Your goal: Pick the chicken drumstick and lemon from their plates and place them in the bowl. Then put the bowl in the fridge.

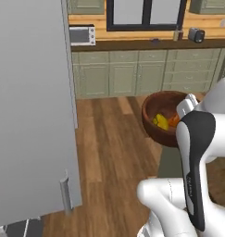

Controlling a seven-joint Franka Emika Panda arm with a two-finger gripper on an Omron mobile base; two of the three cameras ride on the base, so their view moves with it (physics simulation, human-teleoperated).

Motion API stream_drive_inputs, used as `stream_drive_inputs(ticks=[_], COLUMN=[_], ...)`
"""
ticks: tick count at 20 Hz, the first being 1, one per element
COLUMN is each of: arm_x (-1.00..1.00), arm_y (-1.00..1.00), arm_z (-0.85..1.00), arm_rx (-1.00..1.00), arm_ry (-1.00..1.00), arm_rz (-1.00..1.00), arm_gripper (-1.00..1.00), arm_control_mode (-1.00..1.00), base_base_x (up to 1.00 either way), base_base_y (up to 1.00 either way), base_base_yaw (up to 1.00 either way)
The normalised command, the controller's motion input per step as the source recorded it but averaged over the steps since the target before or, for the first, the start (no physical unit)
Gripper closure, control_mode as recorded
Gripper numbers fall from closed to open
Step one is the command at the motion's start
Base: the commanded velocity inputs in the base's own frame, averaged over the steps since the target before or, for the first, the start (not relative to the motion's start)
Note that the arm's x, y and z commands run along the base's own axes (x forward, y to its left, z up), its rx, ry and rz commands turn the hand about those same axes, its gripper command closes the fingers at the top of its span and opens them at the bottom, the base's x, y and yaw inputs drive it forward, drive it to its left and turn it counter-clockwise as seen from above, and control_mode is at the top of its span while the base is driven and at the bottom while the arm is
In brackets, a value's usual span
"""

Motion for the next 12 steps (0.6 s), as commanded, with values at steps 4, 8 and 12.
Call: stream_drive_inputs(ticks=[4,8,12], arm_x=[0.00,0.00,0.00], arm_y=[0.00,0.00,0.00], arm_z=[0.00,0.00,0.00], arm_rx=[0.00,0.00,0.00], arm_ry=[0.00,0.00,0.00], arm_rz=[0.00,0.00,0.00], arm_gripper=[1.00,1.00,1.00], arm_control_mode=[1.00,1.00,1.00], base_base_x=[1.00,1.00,1.00], base_base_y=[0.00,0.00,0.00], base_base_yaw=[0.00,0.00,0.07])
